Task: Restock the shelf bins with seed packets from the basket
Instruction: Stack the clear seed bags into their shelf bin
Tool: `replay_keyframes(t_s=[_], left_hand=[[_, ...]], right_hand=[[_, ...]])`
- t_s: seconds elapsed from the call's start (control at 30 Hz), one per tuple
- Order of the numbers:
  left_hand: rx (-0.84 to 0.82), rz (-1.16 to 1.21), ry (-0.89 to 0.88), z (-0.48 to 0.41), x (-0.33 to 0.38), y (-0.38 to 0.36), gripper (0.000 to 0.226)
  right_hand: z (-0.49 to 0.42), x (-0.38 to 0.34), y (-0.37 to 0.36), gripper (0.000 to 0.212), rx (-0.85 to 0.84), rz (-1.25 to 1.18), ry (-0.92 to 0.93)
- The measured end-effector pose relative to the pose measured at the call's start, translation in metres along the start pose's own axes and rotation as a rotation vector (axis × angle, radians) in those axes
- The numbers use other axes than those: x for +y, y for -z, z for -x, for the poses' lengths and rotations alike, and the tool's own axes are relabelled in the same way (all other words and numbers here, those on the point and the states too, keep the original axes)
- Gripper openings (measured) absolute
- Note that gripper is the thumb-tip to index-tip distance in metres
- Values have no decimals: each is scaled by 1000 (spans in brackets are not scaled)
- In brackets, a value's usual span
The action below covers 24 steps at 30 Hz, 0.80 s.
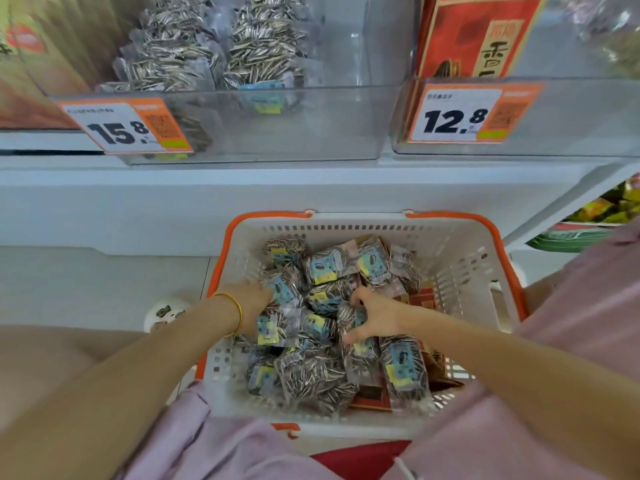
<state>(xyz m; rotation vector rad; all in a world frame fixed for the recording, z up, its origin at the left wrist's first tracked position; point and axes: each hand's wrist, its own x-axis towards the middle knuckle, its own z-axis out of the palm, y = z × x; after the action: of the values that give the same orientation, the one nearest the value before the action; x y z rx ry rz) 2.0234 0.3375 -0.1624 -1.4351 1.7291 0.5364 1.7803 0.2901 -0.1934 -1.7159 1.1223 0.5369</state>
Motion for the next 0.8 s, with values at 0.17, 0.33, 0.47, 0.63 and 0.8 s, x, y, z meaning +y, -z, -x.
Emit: replay_keyframes(t_s=[0.17,0.33,0.47,0.63,0.8], left_hand=[[47,13,-10,-6,7,-6,63],[26,38,-19,-8,3,-4,53],[40,108,-35,-7,-7,6,46],[136,525,-76,14,-23,43,56],[212,746,-73,34,-36,62,59]], right_hand=[[-1,-4,-5,58,88,-209,27],[2,-3,-4,81,68,-264,11],[1,-3,2,75,80,-485,-31],[12,-12,36,59,-21,-837,52],[24,-11,65,55,-14,-962,104]])
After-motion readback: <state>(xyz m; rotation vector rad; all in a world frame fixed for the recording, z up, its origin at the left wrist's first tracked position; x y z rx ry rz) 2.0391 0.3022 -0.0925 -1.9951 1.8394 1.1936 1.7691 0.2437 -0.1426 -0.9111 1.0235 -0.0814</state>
